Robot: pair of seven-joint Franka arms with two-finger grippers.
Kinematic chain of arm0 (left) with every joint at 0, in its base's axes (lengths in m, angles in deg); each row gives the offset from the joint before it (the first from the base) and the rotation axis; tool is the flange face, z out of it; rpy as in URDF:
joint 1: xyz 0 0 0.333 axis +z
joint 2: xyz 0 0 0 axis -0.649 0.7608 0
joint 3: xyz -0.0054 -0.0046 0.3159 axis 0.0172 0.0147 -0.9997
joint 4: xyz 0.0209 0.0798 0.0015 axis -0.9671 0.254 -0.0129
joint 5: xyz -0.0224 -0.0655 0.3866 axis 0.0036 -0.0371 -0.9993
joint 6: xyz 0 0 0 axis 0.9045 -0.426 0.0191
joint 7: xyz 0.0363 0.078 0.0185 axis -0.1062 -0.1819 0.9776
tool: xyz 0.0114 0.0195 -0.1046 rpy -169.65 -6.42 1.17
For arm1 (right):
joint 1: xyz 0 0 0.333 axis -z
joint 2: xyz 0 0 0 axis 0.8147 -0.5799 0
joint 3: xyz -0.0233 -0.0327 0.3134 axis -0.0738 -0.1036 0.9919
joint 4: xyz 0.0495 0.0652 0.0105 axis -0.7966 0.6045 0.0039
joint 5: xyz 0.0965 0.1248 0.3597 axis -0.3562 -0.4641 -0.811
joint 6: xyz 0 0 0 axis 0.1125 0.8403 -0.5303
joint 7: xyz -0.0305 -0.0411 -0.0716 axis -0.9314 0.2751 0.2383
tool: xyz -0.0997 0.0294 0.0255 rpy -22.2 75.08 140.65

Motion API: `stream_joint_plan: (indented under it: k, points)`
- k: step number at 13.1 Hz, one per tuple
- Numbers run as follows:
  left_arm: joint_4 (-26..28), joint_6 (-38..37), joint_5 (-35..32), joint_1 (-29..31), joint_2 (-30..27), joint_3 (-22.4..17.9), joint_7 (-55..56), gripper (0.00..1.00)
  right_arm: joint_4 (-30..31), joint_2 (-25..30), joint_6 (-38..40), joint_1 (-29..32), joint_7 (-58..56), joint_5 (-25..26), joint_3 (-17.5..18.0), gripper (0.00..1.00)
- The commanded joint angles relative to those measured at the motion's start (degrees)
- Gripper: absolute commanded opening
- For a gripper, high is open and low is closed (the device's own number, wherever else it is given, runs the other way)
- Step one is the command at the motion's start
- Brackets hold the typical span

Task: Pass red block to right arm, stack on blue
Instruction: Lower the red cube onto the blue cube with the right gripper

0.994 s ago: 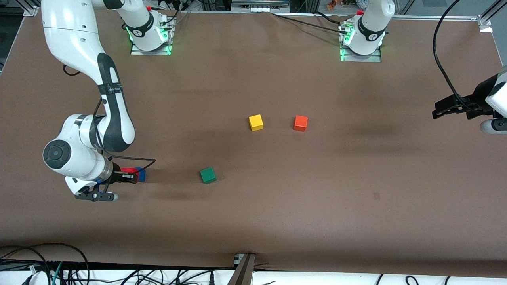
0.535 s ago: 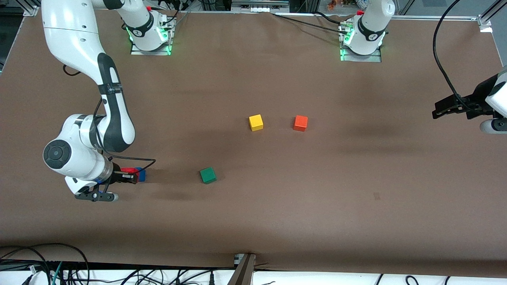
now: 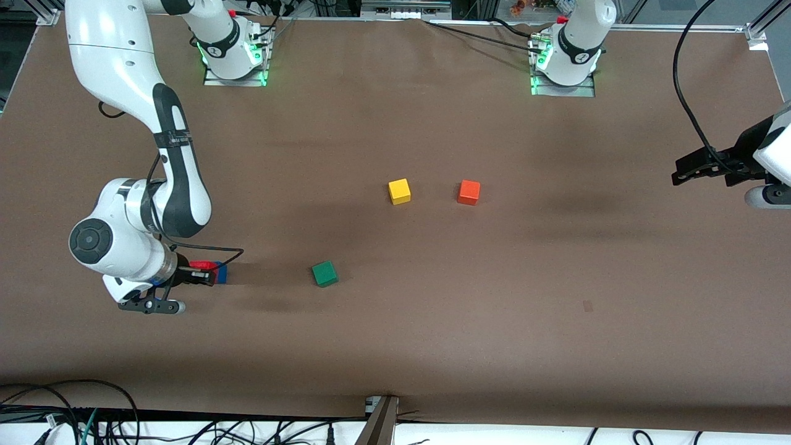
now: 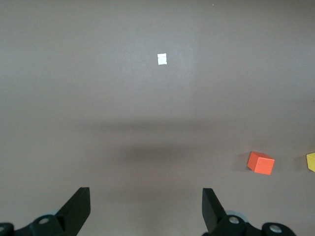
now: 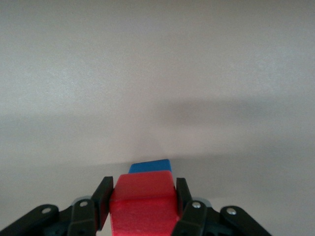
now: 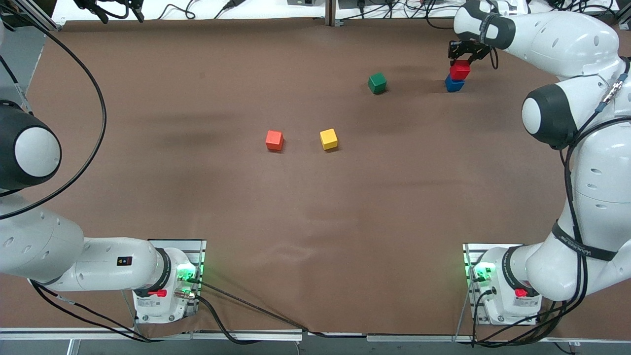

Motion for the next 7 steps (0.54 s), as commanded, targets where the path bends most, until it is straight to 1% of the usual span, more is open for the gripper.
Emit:
stream_joint_plan:
  k: [1, 5, 6, 7]
  points:
    - [-1.9, -0.6, -1.7, -0.5, 0.9, 0.0, 0.7, 1.0, 0.2, 0.0, -0.6, -0.1, 1.3, 1.2, 0.2, 0.21]
    - [-1.9, -0.6, -1.6, -0.5, 0.9, 0.0, 0.8, 1.0, 0.2, -0.3, -0.6, -0.1, 1.3, 1.2, 0.2, 0.21]
    - [-1.9, -0.6, -1.6, -0.5, 0.9, 0.0, 0.8, 1.0, 0.2, -0.3, -0.7, -0.1, 1.3, 1.2, 0.2, 0.23]
    - [-1.8, -0.6, -1.6, -0.5, 0.9, 0.0, 0.8, 1.0, 0.2, -0.3, -0.7, -0.1, 1.3, 1.1, 0.2, 0.33]
